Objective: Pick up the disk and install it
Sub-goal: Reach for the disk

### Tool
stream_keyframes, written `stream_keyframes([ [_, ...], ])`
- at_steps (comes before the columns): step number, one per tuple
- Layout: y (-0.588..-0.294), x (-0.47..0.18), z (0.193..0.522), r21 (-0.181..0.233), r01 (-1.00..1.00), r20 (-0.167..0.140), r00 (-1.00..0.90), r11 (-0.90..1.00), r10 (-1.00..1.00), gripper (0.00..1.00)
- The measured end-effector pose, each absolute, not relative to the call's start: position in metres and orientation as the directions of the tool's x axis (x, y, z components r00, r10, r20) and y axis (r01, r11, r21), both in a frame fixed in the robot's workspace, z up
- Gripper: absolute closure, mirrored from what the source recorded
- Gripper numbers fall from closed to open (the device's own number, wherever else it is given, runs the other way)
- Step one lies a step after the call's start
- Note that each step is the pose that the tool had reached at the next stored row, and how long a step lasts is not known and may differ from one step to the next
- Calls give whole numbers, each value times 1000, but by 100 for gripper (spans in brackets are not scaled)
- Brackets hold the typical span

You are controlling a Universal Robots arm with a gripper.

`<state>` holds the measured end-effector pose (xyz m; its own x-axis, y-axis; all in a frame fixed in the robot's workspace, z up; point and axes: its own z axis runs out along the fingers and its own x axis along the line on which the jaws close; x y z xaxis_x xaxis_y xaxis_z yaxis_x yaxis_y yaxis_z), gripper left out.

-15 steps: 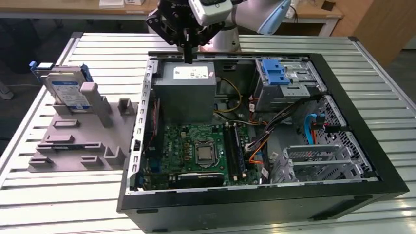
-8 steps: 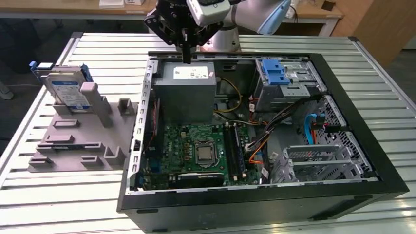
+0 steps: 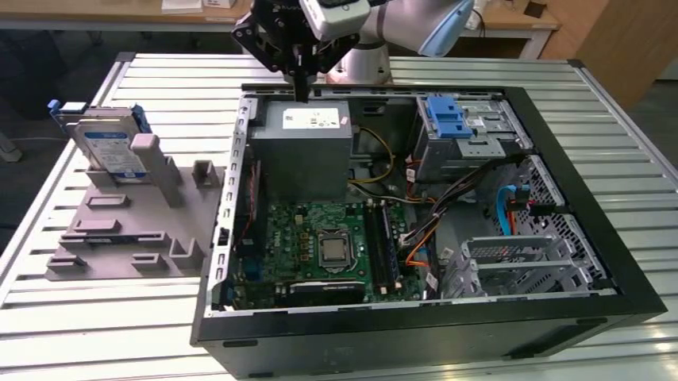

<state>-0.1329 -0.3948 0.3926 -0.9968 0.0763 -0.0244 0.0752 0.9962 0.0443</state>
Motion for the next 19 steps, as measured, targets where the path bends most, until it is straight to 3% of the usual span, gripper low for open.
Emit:
stream_keyframes([
  [19,-391,-141,392,44,75,-24,-997,996,76,89],
])
